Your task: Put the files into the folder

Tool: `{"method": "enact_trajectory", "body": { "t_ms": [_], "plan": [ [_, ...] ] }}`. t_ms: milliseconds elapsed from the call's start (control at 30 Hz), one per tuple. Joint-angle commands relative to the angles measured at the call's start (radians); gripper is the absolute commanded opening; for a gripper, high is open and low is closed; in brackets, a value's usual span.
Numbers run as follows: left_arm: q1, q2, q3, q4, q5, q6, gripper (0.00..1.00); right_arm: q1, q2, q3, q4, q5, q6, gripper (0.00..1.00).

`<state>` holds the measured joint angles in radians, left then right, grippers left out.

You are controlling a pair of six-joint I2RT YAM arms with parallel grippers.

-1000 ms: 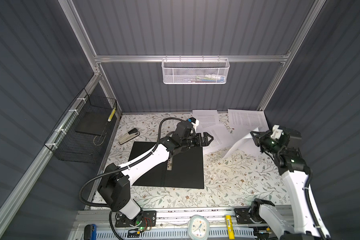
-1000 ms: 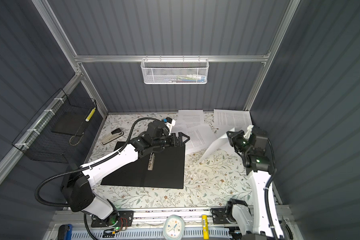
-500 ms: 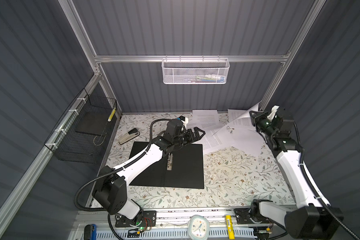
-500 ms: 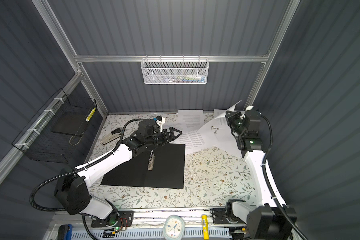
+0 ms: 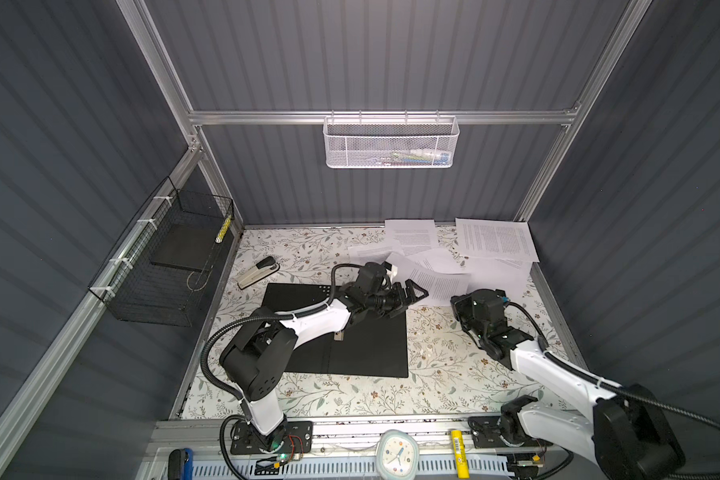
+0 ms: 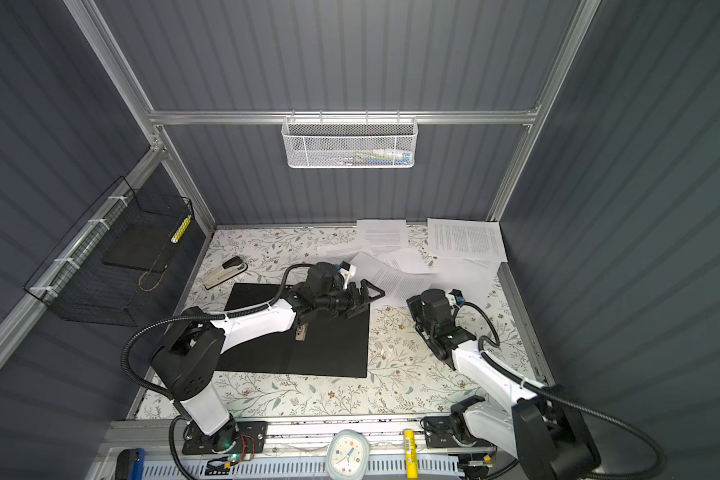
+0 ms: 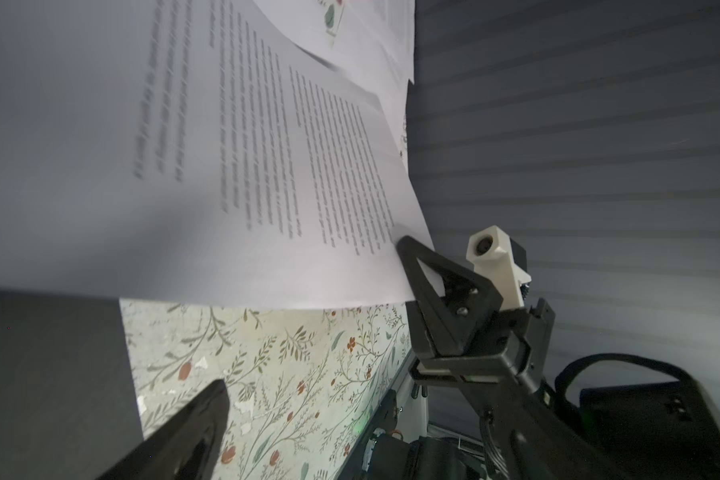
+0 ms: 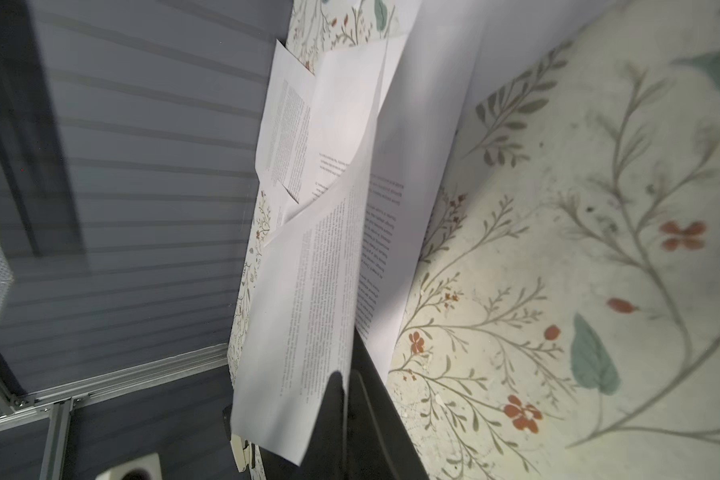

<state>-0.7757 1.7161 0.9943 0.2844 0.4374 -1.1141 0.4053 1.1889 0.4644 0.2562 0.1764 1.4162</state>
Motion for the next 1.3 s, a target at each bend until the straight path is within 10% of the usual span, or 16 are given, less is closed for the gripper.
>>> {"method": "enact_trajectory", "body": {
  "t_ms": [0, 500, 1067, 1200, 1267],
  "plan": [
    [0.003, -0.076, -0.137, 0.133, -0.094, -0.14, 1.0, 0.028, 0.07, -0.011, 0.127, 0.086, 0.088, 0.0],
    [-0.076, 0.165, -0.219, 0.672, -0.19, -0.499, 0.93, 0.108, 0.094, -0.004, 0.097, 0.136, 0.159, 0.0],
    [-0.084, 0.258, -0.191, 0.694, -0.272, -0.553, 0.03, 0.113, 0.041, -0.053, 0.093, 0.099, 0.136, 0.0],
    [-0.085, 0.261, -0.197, 0.675, -0.28, -0.535, 0.0, 0.111, -0.009, -0.069, 0.066, 0.099, 0.092, 0.0],
    [-0.083, 0.257, -0.195, 0.664, -0.276, -0.511, 0.0, 0.109, -0.04, -0.072, 0.048, 0.078, 0.041, 0.2]
  ]
}}
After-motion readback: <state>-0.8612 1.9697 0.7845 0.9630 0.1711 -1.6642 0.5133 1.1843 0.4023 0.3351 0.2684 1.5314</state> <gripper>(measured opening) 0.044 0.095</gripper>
